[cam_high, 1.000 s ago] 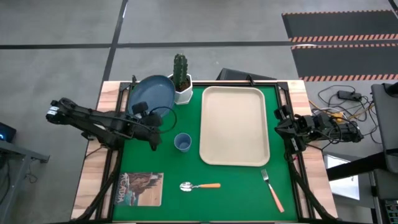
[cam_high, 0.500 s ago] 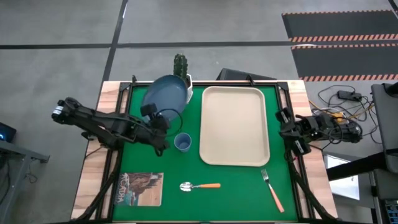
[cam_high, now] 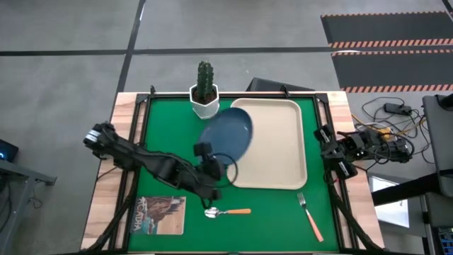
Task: Pick and place plate/cup/fork/spoon on tray
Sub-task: Put the blue plate at the center of the white serving tray
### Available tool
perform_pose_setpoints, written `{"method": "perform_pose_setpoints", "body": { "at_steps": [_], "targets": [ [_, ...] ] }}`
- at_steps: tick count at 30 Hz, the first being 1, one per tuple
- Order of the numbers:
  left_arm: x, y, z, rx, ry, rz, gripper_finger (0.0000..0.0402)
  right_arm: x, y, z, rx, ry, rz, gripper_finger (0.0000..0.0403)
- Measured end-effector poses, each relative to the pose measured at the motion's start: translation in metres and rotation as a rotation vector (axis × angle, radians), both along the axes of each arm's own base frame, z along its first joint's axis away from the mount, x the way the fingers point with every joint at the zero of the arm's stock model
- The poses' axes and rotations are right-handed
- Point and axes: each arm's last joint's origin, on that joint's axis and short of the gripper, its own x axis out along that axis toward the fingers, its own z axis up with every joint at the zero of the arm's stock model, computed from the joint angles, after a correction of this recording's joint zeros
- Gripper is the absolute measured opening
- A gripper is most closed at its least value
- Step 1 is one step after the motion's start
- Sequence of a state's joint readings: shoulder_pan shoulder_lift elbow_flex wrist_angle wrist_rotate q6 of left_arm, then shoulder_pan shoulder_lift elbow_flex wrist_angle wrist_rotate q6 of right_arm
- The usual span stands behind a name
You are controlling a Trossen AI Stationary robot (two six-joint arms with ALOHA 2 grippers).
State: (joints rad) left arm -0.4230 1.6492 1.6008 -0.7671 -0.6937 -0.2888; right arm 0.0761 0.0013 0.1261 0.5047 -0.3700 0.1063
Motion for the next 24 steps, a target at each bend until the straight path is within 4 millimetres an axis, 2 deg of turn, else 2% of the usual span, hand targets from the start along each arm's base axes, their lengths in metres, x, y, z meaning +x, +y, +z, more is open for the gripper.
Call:
{"method": "perform_pose_setpoints", "body": {
  "at_steps": [5,10,16,20,24],
  "targets": [
    [0.035,-0.009,-0.014,0.009,-0.049,-0.053,0.0,-0.005,0.002,0.006,-0.042,-0.056,0.081,0.0011],
    [0.058,-0.013,-0.032,-0.013,-0.085,-0.049,0.0,-0.006,0.002,0.008,-0.052,-0.062,0.098,0.0011],
    [0.083,-0.018,-0.065,-0.026,-0.077,-0.088,0.0,-0.007,0.002,0.008,-0.052,-0.067,0.098,0.0011],
    [0.103,-0.014,-0.078,-0.037,-0.11,-0.168,0.0,-0.007,0.002,0.008,-0.053,-0.068,0.097,0.0011],
    [0.116,0.001,-0.085,-0.086,-0.125,-0.194,0.0,-0.007,0.002,0.008,-0.054,-0.069,0.097,0.0011]
  ]
}}
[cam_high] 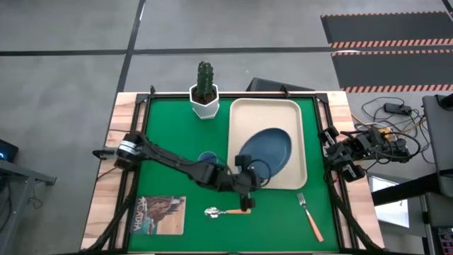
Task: Pick and place plate/cup/fork/spoon on tray
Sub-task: Put the blue plate at the center of the white serving tray
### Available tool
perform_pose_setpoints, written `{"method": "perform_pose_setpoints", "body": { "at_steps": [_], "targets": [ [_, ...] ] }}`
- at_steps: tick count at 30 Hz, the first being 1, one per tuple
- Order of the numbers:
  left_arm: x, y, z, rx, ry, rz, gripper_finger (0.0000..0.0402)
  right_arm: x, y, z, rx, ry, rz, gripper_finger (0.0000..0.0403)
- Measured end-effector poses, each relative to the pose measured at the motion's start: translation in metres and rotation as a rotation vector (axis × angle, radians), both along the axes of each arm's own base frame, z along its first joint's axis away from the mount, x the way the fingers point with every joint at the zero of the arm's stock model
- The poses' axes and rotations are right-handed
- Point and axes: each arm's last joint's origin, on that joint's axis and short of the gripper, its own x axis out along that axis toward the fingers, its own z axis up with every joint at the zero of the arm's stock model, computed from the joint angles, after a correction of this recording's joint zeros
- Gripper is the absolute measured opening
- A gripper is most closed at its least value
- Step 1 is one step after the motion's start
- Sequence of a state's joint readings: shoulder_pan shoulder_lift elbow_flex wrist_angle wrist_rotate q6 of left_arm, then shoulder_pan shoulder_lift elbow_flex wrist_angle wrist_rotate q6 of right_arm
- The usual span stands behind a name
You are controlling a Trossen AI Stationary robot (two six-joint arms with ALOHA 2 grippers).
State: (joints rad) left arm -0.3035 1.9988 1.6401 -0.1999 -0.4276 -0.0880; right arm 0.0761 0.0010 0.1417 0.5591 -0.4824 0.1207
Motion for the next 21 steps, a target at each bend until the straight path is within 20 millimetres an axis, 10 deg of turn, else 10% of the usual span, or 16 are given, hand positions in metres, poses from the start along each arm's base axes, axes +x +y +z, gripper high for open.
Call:
{"method": "perform_pose_setpoints", "body": {
  "at_steps": [21],
  "targets": [
    [0.02,0.036,-0.06,0.003,0.144,0.053,0.0,0.001,0.0,-0.001,0.001,0.015,0.002,0.0011]
  ]
}}
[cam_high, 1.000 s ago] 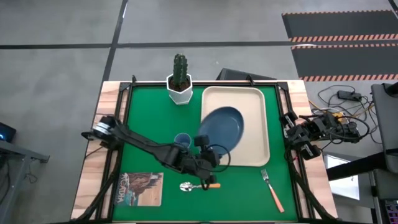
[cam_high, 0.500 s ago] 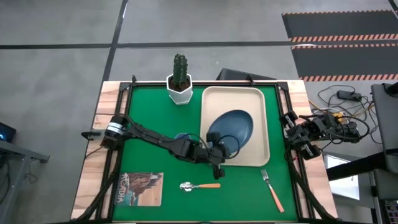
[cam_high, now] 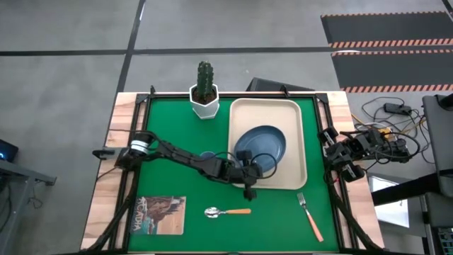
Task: Pick and place plate/cup/fork/spoon on tray
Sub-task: Put the blue plate at the center of the white serving tray
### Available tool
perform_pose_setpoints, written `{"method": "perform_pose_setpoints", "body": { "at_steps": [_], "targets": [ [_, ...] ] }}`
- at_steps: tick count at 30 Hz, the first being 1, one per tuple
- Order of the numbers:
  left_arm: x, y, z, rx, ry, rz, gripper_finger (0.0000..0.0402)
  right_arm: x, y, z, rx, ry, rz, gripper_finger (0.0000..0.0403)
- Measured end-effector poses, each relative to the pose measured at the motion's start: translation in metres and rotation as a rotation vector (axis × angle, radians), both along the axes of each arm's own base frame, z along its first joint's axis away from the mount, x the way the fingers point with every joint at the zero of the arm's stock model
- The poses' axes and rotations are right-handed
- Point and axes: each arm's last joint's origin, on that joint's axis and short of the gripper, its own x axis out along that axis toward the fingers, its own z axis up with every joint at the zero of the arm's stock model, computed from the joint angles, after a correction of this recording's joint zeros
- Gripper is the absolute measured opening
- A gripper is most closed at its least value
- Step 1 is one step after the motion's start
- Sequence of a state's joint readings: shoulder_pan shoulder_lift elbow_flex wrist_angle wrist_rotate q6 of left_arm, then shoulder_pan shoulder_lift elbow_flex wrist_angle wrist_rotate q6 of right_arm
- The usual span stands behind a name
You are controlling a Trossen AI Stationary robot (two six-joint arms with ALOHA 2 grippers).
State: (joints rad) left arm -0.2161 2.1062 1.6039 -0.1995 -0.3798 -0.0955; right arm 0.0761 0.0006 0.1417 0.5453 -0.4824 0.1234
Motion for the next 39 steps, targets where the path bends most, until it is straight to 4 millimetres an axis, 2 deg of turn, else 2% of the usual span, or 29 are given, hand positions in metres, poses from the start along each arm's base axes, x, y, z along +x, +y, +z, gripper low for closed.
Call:
{"method": "perform_pose_setpoints", "body": {
  "at_steps": [7,10,18,25,27,32,36,39],
  "targets": [
    [0.006,0.013,-0.012,-0.019,0.018,0.022,0.0005,0.0,0.0,-0.001,0.0,0.008,-0.001,0.0011],
    [0.006,0.016,-0.018,-0.039,0.041,0.024,0.0023,0.001,0.0,-0.001,0.001,0.014,-0.002,0.0011],
    [0.008,0.021,-0.017,-0.048,0.031,0.031,0.0082,0.001,0.0,-0.001,0.01,0.022,0.001,0.0011],
    [0.008,0.028,-0.016,-0.087,0.022,0.079,0.0106,0.003,-0.001,-0.002,0.033,0.049,-0.018,0.0011],
    [0.006,0.028,-0.011,-0.085,0.019,0.077,0.0107,0.008,-0.002,-0.005,0.078,0.11,-0.061,0.0011],
    [-0.012,0.007,0.029,0.0,-0.021,-0.008,0.0107,0.029,-0.008,-0.025,0.162,0.362,-0.315,0.0011],
    [-0.04,-0.012,0.054,0.117,-0.053,-0.043,0.0107,0.045,-0.012,-0.036,0.239,0.498,-0.47,0.0011],
    [-0.066,-0.021,0.074,0.136,-0.109,-0.049,0.0106,0.059,-0.013,-0.046,0.272,0.622,-0.556,0.0011]
  ]
}}
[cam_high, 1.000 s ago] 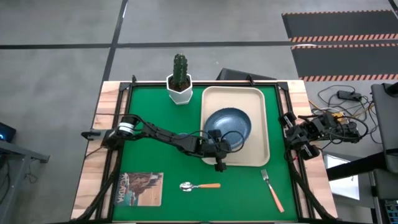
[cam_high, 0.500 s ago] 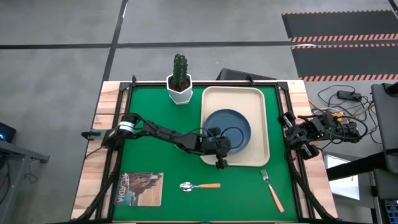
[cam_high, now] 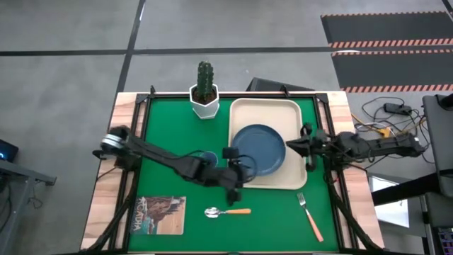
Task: Pick and place plate/cup/fork/spoon on tray
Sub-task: Put the blue plate at the center of the white serving tray
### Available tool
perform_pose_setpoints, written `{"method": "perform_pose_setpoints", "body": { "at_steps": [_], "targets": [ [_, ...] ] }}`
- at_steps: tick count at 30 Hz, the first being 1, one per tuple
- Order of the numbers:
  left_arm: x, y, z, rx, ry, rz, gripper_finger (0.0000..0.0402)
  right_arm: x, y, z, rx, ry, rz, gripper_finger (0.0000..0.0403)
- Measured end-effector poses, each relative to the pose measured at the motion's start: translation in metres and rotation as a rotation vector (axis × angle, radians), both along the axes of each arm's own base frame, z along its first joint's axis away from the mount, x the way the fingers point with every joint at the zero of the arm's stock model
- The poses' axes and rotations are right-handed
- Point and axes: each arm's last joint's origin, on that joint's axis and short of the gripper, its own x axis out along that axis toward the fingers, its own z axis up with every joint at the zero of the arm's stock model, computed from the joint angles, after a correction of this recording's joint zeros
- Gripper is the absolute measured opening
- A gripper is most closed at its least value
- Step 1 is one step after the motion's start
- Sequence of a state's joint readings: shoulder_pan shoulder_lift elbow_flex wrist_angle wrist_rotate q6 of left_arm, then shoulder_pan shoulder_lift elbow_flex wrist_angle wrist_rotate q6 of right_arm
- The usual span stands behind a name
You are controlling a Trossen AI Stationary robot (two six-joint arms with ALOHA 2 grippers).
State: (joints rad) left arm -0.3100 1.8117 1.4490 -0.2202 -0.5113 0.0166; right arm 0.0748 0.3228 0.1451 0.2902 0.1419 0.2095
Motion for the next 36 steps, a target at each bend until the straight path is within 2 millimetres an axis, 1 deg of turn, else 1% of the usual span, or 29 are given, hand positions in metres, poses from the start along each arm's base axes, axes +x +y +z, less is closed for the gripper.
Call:
{"method": "perform_pose_setpoints", "body": {
  "at_steps": [3,6,10,12,15,17,18,21,26,28,32,36],
  "targets": [
    [-0.025,-0.004,0.012,0.004,-0.065,-0.028,0.0106,0.02,-0.001,-0.008,0.015,0.155,-0.052,0.0011],
    [-0.048,-0.002,0.018,0.019,-0.135,-0.058,0.0106,0.036,-0.002,-0.006,0.03,0.228,-0.072,0.0011],
    [-0.078,0.01,0.031,0.016,-0.264,-0.068,0.0106,0.062,-0.007,-0.004,0.05,0.349,-0.106,0.0011],
    [-0.092,0.015,0.034,0.008,-0.306,-0.064,0.0106,0.076,-0.01,-0.004,0.063,0.442,-0.127,0.0011],
    [-0.11,0.022,0.036,-0.008,-0.362,-0.057,0.0106,0.094,-0.017,-0.014,0.088,0.642,-0.172,0.0011],
    [-0.121,0.026,0.039,-0.029,-0.426,-0.054,0.0106,0.109,-0.023,-0.013,0.1,0.702,-0.201,0.0011],
    [-0.126,0.028,0.038,-0.036,-0.449,-0.052,0.0106,0.115,-0.027,-0.016,0.106,0.744,-0.216,0.0011],
    [-0.138,0.033,0.034,-0.05,-0.5,-0.049,0.0106,0.129,-0.037,-0.032,0.118,0.882,-0.255,0.0011],
    [-0.153,0.038,0.03,-0.074,-0.57,-0.044,0.0106,0.152,-0.058,-0.044,0.113,0.94,-0.304,0.0011],
    [-0.157,0.04,0.027,-0.079,-0.584,-0.044,0.0106,0.156,-0.066,-0.054,0.108,0.999,-0.318,0.0011],
    [-0.161,0.041,0.027,-0.082,-0.597,-0.044,0.0106,0.166,-0.081,-0.062,0.102,1.02,-0.344,0.0011],
    [-0.162,0.041,0.029,-0.085,-0.607,-0.044,0.0106,0.167,-0.091,-0.078,0.111,1.086,-0.365,0.0011]
  ]
}}
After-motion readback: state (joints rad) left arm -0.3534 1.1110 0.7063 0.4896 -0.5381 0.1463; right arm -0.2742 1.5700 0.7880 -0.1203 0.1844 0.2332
